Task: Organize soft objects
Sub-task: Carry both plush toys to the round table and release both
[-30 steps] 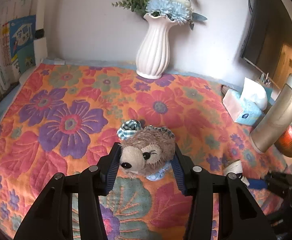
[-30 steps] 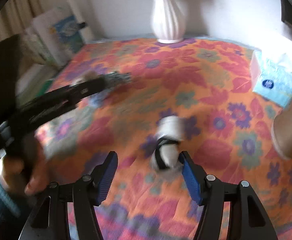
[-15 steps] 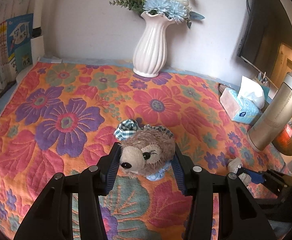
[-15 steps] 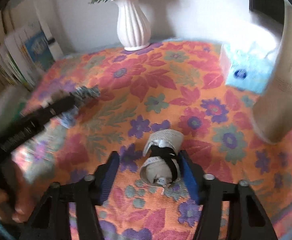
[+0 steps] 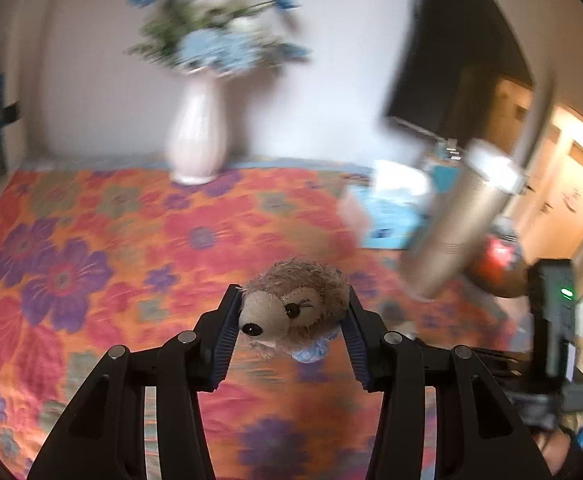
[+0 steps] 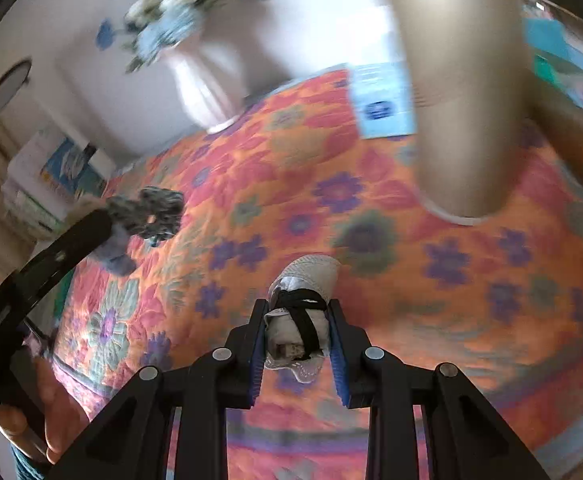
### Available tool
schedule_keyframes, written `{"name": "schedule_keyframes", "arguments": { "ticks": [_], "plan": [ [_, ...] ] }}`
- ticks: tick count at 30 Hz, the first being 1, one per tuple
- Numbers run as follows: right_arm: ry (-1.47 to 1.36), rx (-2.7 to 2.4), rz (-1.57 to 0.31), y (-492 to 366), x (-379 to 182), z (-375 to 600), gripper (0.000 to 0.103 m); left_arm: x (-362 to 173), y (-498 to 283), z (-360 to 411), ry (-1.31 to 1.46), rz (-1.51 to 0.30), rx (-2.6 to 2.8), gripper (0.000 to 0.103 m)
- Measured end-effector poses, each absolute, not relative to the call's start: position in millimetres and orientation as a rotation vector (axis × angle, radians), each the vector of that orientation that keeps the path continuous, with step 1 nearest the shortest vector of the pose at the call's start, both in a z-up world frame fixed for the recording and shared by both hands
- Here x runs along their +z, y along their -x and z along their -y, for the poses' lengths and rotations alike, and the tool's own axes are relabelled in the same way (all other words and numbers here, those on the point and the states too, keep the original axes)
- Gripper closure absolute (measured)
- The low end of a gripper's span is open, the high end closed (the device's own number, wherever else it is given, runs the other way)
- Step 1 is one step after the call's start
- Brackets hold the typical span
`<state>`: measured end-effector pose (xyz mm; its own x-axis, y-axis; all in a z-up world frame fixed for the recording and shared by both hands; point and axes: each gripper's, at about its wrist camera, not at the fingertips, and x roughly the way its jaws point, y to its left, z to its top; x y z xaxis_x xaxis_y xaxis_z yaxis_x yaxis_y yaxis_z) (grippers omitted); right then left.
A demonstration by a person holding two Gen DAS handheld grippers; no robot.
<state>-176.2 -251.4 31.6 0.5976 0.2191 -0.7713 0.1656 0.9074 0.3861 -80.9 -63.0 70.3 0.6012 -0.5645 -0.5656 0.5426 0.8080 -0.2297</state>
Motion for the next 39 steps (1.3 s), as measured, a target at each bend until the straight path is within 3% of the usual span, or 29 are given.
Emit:
{"name": "schedule_keyframes", "arguments": {
  "ticks": [9, 21, 30, 33, 39],
  "plan": [
    [-0.601, 0.002, -0.91, 225.0, 59.9, 333.8, 0.076, 99.7, 134.4, 146.3, -0.095, -0.594, -0.837, 0.058],
    [-0.535, -0.199, -0.671, 274.0, 138.2, 433.4, 0.076, 138.0, 172.0, 275.5, -0.189, -0.461, -0.959, 0.058],
    [-0.488, -0.269, -0.613, 238.1, 159.8, 498.3, 0.076, 115.4, 159.1, 349.3, -0.233, -0.457, -0.883, 0.058],
    [-0.465, -0.261, -0.647, 212.0, 160.1, 515.7, 0.076, 106.6, 160.1, 367.4, -0.305, -0.351, -0.785, 0.058],
    [-0.357, -0.243, -0.745, 157.6, 148.9, 528.6, 0.076, 87.5, 144.8, 384.8, -0.328, -0.32, -0.74, 0.058]
  ]
}}
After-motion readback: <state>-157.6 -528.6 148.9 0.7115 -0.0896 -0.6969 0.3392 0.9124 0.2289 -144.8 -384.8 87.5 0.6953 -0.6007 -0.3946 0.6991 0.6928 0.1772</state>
